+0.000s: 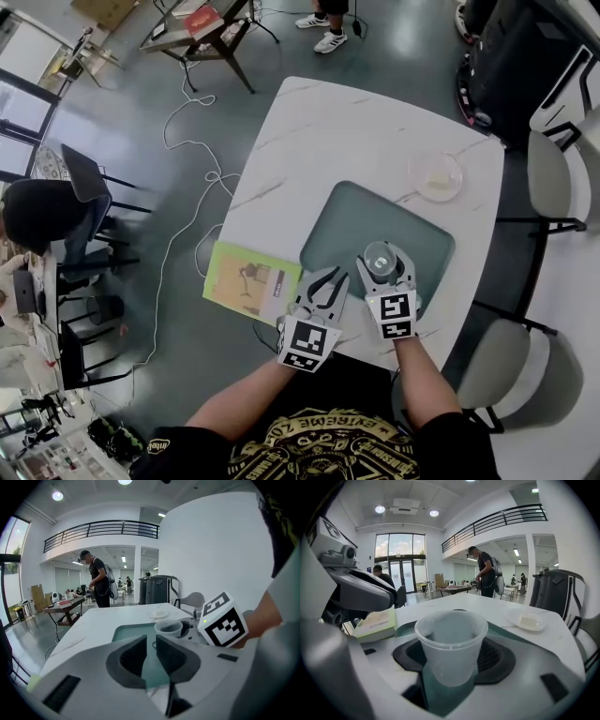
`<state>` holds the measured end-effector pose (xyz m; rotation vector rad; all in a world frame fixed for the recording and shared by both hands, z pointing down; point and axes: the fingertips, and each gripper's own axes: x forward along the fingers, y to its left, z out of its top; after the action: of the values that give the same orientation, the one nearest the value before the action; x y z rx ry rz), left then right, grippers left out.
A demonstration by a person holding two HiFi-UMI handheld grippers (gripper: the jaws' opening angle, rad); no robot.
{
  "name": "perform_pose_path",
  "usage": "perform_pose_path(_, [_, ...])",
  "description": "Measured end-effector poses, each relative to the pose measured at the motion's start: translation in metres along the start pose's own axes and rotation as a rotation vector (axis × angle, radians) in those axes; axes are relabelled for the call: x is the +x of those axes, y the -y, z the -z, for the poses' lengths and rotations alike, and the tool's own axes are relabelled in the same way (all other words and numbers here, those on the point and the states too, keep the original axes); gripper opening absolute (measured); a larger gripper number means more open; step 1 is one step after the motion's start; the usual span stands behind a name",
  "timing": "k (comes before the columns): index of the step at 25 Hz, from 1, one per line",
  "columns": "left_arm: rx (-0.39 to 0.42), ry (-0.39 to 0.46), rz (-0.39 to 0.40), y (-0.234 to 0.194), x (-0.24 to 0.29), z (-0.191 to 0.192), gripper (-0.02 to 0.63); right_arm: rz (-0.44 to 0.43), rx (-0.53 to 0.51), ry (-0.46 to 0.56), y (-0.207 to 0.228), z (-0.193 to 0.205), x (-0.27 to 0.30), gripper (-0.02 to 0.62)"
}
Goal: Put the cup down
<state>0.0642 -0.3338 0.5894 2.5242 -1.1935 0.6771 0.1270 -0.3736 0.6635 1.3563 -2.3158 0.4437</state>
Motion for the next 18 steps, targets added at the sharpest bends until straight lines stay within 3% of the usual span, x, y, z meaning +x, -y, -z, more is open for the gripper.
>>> perform_pose_path(18, [-0.01, -0.014, 0.004, 0.004, 0.003, 0.005, 0.071, -0.012, 0.045, -0.054, 0.007, 0.017, 0.008, 0.267])
